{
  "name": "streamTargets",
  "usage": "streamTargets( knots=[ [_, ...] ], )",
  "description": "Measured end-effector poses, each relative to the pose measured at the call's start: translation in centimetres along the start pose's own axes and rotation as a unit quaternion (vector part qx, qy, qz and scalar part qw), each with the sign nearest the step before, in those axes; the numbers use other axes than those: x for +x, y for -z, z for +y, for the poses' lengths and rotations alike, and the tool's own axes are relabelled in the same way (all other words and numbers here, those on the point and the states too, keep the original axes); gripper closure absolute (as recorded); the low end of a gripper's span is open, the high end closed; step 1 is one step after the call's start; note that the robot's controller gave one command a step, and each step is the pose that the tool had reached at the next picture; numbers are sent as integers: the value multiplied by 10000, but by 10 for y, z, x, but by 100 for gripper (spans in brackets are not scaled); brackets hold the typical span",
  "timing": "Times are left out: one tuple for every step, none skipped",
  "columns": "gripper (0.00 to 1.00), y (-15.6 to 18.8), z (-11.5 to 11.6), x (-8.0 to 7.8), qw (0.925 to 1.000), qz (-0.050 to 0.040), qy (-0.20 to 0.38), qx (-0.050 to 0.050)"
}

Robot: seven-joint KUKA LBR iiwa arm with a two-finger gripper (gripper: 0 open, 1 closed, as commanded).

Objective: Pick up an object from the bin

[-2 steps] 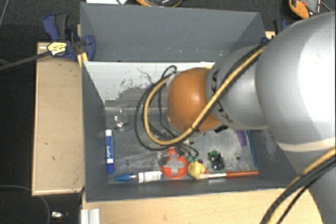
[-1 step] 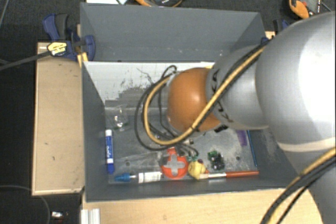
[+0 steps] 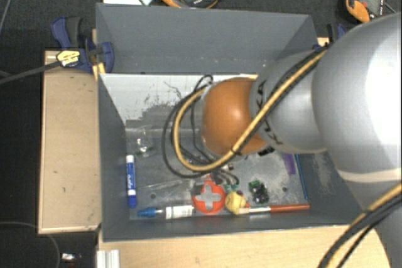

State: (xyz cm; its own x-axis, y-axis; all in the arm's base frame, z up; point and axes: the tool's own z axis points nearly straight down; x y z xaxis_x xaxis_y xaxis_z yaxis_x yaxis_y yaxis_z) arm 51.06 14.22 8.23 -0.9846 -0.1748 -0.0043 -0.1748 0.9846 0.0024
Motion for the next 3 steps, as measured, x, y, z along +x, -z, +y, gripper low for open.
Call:
streamTargets(
  knots=[
    [100,17,0,0,10000,-10,1,-1],
    [100,57,0,0,10000,5,3,0],
    [100,84,0,-1,10000,-14,5,-1]
  ],
)
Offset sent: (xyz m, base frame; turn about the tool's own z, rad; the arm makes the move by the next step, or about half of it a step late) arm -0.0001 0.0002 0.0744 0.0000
